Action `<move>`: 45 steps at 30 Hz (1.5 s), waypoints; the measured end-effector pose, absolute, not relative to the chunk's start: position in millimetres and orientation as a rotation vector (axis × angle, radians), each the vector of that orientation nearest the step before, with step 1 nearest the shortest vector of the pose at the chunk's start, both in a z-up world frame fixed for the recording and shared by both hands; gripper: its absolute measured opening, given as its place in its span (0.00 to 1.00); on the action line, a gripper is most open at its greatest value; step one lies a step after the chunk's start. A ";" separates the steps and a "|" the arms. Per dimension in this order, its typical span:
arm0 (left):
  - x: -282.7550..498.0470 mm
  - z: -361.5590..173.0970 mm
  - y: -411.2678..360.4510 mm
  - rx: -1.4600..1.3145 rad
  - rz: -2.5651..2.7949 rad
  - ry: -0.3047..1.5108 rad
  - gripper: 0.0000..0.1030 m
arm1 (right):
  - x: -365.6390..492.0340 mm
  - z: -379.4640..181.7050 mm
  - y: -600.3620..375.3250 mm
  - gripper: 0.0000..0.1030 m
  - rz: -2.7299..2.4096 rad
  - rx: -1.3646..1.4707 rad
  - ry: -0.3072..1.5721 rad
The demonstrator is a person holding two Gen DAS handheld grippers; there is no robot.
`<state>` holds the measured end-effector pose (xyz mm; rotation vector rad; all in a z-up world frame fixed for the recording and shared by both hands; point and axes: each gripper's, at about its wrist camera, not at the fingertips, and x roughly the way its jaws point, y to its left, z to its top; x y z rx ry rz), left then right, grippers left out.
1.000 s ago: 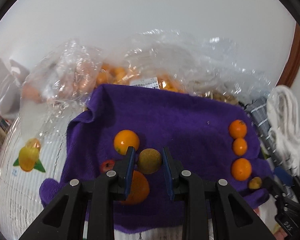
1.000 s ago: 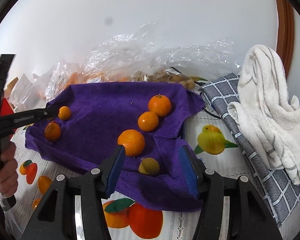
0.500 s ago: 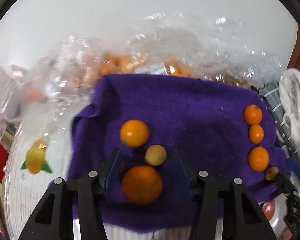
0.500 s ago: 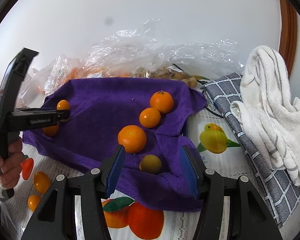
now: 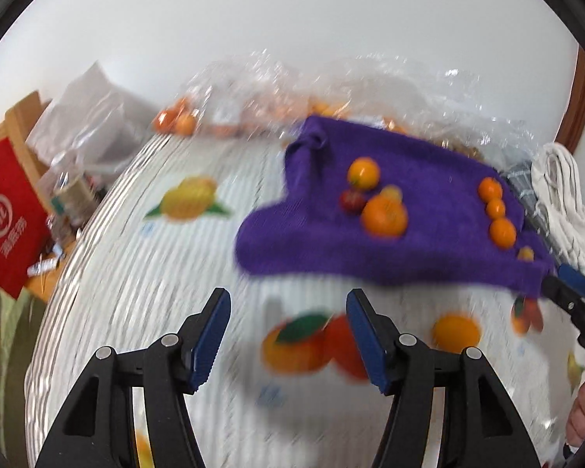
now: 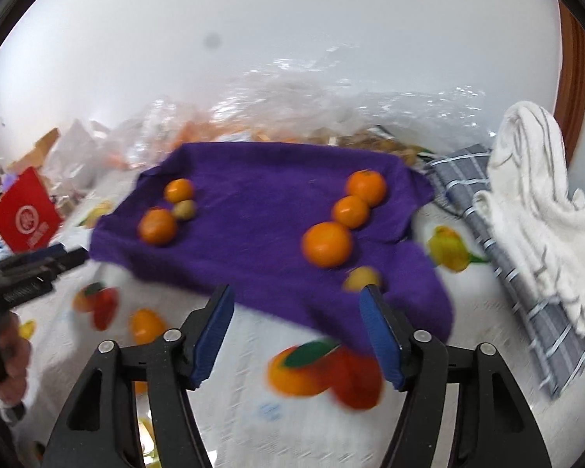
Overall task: Organize fruits
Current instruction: 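Grasp an orange from the sheet with the right tool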
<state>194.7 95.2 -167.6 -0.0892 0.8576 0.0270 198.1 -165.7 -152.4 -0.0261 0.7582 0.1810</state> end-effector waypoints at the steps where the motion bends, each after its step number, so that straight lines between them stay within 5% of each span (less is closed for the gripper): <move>1: 190.1 -171.5 98.3 -0.079 0.035 0.869 0.57 | 191.6 -154.1 -157.6 0.66 0.190 -0.038 0.762; 12: 159.8 -197.7 133.9 -0.112 0.040 0.920 0.53 | 151.9 -178.7 -96.2 0.53 0.305 -0.059 0.799; 24: 151.7 -199.0 137.7 -0.128 0.022 0.866 0.54 | 157.7 -206.7 -73.0 0.52 0.342 -0.096 0.870; 29: 151.8 -199.3 138.7 -0.132 0.021 0.865 0.54 | 155.5 -206.7 -69.5 0.35 0.341 -0.126 0.870; 45: 150.5 -199.4 139.6 -0.136 0.017 0.860 0.54 | 138.9 -179.5 -186.0 0.24 0.152 -0.007 0.762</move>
